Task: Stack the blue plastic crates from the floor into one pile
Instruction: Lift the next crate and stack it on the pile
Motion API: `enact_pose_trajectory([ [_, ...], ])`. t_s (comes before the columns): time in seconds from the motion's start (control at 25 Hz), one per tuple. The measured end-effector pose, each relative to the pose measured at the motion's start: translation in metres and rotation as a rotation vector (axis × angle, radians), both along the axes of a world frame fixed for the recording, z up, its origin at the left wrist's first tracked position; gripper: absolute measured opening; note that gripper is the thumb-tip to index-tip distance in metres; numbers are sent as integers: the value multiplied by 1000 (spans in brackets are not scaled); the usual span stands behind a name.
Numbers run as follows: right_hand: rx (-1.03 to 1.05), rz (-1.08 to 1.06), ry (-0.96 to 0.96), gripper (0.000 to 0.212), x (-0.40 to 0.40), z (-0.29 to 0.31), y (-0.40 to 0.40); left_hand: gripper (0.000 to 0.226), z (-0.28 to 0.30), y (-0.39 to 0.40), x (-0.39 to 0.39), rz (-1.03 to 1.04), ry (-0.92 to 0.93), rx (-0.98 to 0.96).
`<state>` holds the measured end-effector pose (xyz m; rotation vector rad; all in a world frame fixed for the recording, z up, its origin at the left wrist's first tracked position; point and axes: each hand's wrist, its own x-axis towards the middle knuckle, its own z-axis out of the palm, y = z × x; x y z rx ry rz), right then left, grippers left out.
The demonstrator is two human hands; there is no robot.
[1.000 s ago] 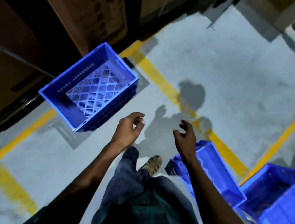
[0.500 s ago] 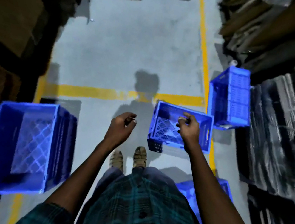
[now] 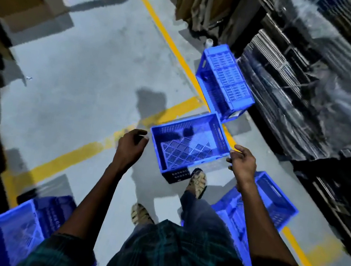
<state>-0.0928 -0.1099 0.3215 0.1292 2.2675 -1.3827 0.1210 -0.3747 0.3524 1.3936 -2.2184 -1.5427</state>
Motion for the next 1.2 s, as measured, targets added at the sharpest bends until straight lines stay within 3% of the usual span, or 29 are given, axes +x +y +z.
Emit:
enact_pose_trajectory([
  [0.24, 89, 36, -141, 16, -92, -75, 18, 29, -67, 12, -95, 50, -106, 90],
  [0.4, 166, 135, -207, 17, -169, -164, 9, 30, -138, 8, -158, 79, -209, 128],
  [0.56, 239, 182, -191, 28, -231, -250, -19, 32, -242, -5, -208, 29, -282, 108],
  [0.8, 454, 305, -186, 43, -286, -384, -45, 31, -382, -17, -212, 32, -455, 90],
  [1.04, 590, 335, -189, 72, -314, -477, -59, 72, -503, -34, -192, 238, -533, 208],
  [1.2, 626, 371, -230, 61, -318, -517, -65, 79, -565, -37, -192, 411, -511, 254],
])
